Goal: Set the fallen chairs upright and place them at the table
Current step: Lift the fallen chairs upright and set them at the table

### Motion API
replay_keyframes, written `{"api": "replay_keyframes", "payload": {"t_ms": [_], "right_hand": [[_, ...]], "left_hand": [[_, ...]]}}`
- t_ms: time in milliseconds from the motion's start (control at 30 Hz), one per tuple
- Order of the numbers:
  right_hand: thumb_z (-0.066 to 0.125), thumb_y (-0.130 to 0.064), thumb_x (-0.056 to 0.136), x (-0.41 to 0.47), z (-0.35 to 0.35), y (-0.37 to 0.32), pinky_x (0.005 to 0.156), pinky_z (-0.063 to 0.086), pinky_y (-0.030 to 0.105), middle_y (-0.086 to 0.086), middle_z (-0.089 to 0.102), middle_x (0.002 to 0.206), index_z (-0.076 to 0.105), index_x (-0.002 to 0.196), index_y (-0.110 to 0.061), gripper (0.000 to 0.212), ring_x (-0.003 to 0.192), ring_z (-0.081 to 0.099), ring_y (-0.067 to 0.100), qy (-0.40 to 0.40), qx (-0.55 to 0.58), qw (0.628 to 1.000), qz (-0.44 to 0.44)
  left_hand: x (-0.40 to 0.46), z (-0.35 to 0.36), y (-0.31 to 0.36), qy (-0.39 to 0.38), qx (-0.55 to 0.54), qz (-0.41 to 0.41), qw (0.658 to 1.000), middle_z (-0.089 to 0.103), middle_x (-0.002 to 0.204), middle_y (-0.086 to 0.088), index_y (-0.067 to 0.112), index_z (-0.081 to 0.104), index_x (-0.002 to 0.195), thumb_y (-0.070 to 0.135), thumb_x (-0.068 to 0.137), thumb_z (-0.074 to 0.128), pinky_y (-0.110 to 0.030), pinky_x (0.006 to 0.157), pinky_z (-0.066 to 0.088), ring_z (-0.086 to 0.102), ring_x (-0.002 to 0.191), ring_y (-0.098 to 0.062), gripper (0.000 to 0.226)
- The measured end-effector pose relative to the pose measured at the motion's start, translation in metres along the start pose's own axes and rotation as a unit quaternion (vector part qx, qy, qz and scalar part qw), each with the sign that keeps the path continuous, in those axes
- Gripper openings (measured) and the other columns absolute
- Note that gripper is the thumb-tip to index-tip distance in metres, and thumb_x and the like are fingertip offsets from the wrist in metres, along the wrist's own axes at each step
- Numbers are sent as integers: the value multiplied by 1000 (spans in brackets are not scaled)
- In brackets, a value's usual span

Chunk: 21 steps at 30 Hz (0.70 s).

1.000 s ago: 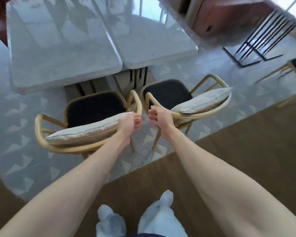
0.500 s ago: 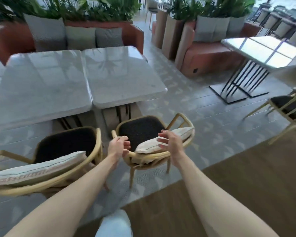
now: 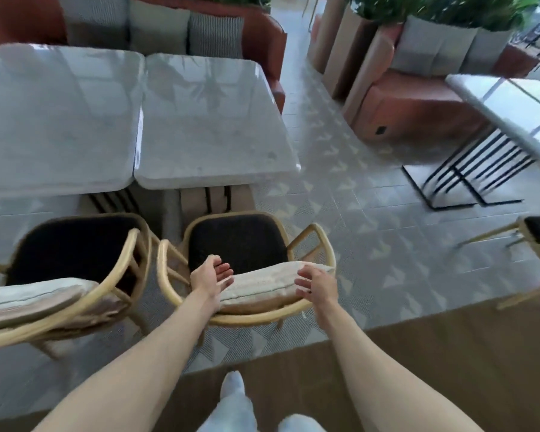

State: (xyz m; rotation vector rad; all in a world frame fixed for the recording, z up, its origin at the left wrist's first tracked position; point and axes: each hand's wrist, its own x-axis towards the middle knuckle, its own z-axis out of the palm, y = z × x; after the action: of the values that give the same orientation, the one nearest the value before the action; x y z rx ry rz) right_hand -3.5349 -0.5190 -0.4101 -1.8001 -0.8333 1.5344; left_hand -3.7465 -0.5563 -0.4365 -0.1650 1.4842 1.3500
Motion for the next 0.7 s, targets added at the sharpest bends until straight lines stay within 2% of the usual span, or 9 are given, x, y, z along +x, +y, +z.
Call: {"api": "replay_keyframes", "payload": {"t_ms": [100, 133, 200, 267, 333, 400, 500, 600, 700], "right_hand": [[51, -15, 102, 19, -5, 0, 74, 58, 33, 12, 69, 107, 64, 100, -7, 16, 95, 69, 24, 2, 10, 998, 56], [51, -14, 101, 23, -4, -1, 71, 57, 32, 12, 69, 105, 62, 97, -8, 13, 94, 69, 24, -4, 14, 998, 68], [52, -12, 100, 36, 0, 1, 64, 54, 28, 12, 67, 103, 60, 94, -9, 9, 92, 68, 23, -19, 5, 995, 95], [53, -12, 99, 50, 2, 10, 66, 55, 28, 12, 68, 102, 62, 100, -5, 11, 89, 67, 21, -30, -26, 992, 121], [54, -14, 99, 64, 1, 21, 75, 56, 32, 12, 67, 106, 62, 115, -2, 21, 88, 64, 21, -24, -57, 987, 150], [55, -14, 99, 74, -5, 32, 72, 55, 31, 16, 65, 117, 58, 125, -1, 30, 88, 61, 22, -13, -76, 980, 183], [58, -15, 97, 78, -21, 47, 67, 54, 31, 16, 63, 120, 57, 127, -4, 31, 93, 62, 25, -23, -83, 970, 227], [61, -10, 95, 85, -35, 61, 76, 53, 34, 16, 59, 108, 54, 127, -4, 33, 93, 59, 24, -36, -69, 965, 250], [59, -6, 95, 87, -43, 70, 74, 56, 39, 16, 54, 115, 50, 131, -6, 37, 101, 57, 26, -83, -57, 957, 272]], "left_hand": [[0, 6, -16, 49, -26, -21, 998, 62, 87, -13, 5, 60, 90, 14, 99, 52, -41, 86, 54, 61, 77, -23, 15], [1, 5, -21, 69, -28, -25, 997, 61, 87, -13, 5, 59, 90, 13, 99, 53, -40, 83, 55, 60, 76, -22, 14], [4, 0, -35, 121, -27, -31, 992, 59, 82, -12, 5, 57, 89, 11, 99, 54, -32, 67, 55, 58, 69, -19, 11], [6, -10, -56, 168, -18, -42, 985, 57, 78, -8, 5, 57, 95, 10, 98, 56, -24, 49, 50, 53, 60, -14, 6], [5, -18, -79, 213, -11, -52, 976, 59, 80, -8, 4, 60, 108, 10, 96, 61, -26, 54, 52, 52, 60, -14, 13], [1, -18, -98, 237, -28, -71, 969, 61, 80, -11, 2, 61, 110, 11, 90, 71, -34, 63, 56, 56, 62, -17, 24], [-9, -3, -120, 228, -72, -107, 965, 61, 76, -12, 2, 60, 98, 10, 89, 74, -31, 49, 55, 56, 60, -19, 18], [-14, 9, -134, 204, -110, -110, 966, 66, 87, -13, 5, 60, 95, 8, 91, 71, -30, 43, 55, 63, 73, -21, 12], [-17, 12, -138, 189, -127, -109, 968, 62, 111, -16, 5, 58, 115, 8, 93, 68, -43, 58, 56, 63, 101, -28, 25]]}}
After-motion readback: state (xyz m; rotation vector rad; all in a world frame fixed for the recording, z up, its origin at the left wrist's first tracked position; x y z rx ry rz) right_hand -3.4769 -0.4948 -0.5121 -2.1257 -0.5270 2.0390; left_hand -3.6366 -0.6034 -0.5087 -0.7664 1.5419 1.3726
